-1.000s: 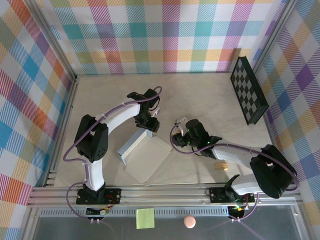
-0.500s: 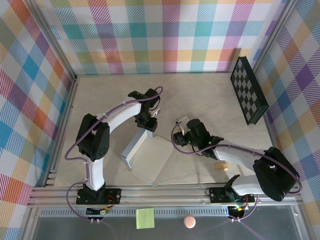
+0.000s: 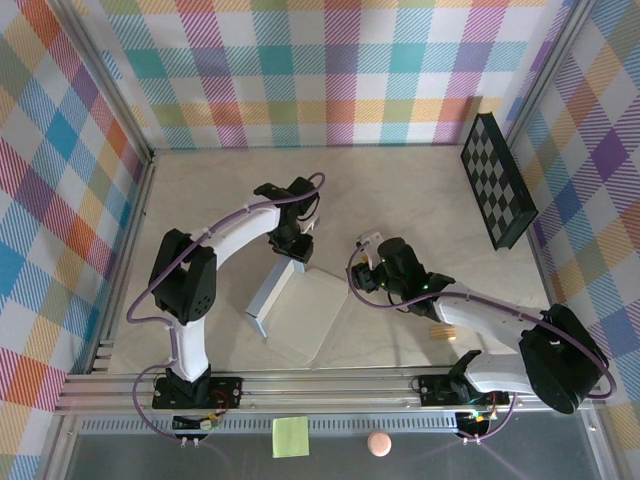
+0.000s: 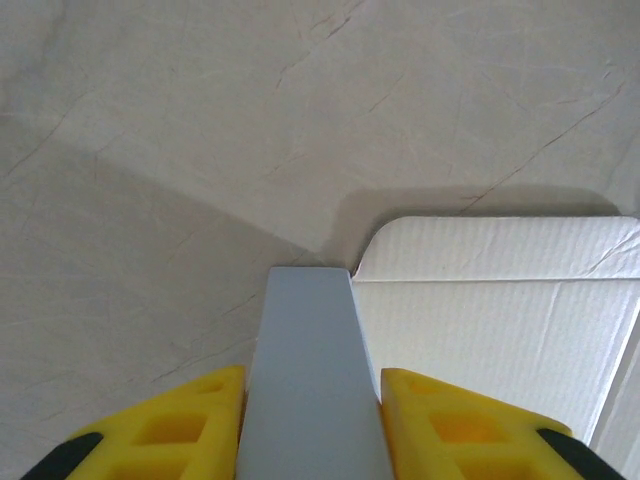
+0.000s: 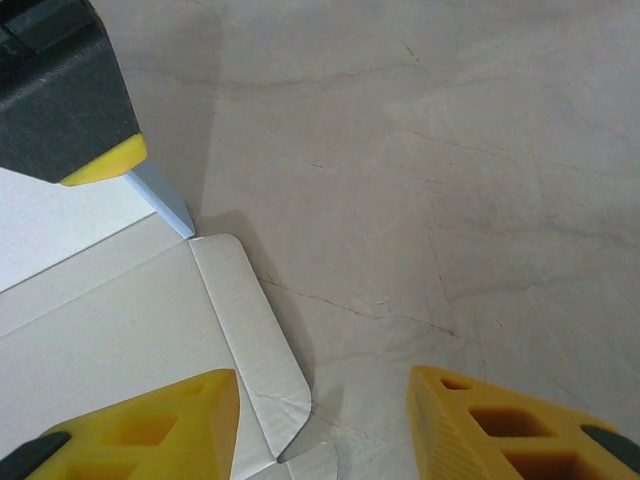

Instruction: Fold the paper box

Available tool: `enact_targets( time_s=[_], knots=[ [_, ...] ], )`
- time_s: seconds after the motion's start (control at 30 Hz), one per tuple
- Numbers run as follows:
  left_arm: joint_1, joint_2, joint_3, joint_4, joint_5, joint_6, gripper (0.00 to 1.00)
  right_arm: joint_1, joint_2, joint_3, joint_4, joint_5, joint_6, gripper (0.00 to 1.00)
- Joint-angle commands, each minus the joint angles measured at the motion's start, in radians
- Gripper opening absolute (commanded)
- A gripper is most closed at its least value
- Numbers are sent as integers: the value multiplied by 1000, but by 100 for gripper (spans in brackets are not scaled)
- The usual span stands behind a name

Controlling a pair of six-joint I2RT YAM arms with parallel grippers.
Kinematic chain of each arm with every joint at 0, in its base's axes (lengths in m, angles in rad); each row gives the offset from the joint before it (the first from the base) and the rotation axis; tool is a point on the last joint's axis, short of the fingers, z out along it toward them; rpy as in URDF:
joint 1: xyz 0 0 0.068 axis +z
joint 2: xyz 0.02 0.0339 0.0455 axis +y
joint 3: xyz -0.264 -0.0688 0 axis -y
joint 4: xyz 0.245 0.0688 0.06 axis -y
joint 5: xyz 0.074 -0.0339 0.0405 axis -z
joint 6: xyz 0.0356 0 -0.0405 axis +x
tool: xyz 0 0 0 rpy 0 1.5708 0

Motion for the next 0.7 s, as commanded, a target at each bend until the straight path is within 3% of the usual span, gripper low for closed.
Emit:
enact_targets(
  time_s=[0.0, 0.2, 0.4, 0.53, 0.67],
  knots=[
    [39, -101, -42, 51, 40, -29, 18, -3, -52, 24, -62, 11, 64, 49],
    [126, -227, -145, 155, 153, -83, 19, -4, -96, 80, -195, -4, 233, 62],
    [207, -331, -245, 281, 278, -160, 18, -5, -102, 80, -221, -124, 428, 66],
    [242, -366, -294, 353, 351, -223, 18, -5, -76, 68, -177, -230, 482, 63],
    [263, -379, -327, 416, 397, -270, 18, -4, -43, 61, -130, -303, 491, 53]
  ],
)
